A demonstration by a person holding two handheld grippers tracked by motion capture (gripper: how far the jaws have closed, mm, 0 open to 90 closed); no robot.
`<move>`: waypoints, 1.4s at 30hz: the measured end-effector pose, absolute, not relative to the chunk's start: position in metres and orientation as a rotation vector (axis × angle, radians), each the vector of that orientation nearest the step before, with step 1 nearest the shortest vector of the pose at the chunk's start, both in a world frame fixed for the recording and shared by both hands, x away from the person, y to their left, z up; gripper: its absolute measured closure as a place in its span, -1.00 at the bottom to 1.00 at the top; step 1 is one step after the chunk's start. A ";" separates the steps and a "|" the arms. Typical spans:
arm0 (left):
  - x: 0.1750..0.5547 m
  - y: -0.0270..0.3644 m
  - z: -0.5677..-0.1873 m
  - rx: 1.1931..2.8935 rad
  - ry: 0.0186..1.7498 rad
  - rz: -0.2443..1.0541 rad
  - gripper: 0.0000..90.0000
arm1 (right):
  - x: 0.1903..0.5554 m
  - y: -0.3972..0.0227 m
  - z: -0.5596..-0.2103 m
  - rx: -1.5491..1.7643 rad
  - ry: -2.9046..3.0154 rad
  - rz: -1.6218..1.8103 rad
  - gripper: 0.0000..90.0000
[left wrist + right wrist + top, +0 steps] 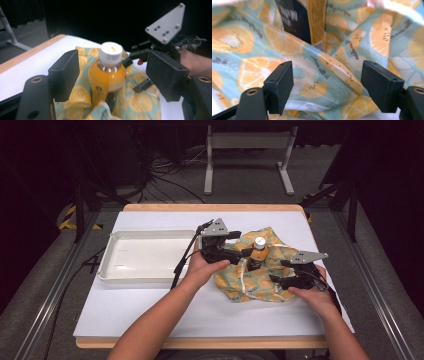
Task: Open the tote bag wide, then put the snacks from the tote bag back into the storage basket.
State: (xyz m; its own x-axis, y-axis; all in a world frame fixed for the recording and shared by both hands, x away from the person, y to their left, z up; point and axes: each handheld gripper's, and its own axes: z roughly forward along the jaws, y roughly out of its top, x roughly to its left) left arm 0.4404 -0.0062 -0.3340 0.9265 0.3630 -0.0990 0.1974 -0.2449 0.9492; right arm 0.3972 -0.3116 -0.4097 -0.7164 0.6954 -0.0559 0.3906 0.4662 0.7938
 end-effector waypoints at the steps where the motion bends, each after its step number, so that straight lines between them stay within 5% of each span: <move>1: 0.442 -0.008 -0.335 1.825 0.421 0.152 -0.39 | 0.396 -0.312 -0.409 0.908 2.341 1.140 -0.41; 27: 0.466 -0.037 -0.352 1.804 0.374 0.107 -0.40 | 0.379 -0.328 -0.384 0.784 2.175 1.406 -0.42; 42: 0.467 -0.047 -0.360 1.853 0.336 0.143 0.03 | 0.378 -0.331 -0.382 0.791 2.163 1.427 -0.42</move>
State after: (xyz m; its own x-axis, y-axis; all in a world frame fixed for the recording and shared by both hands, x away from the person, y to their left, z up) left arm 0.4666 -0.0475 -0.3602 0.9510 0.3009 -0.0712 0.1569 -0.2711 0.9497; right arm 0.3783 -0.3315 -0.3824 -0.7452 0.6656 -0.0410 0.2244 0.3081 0.9245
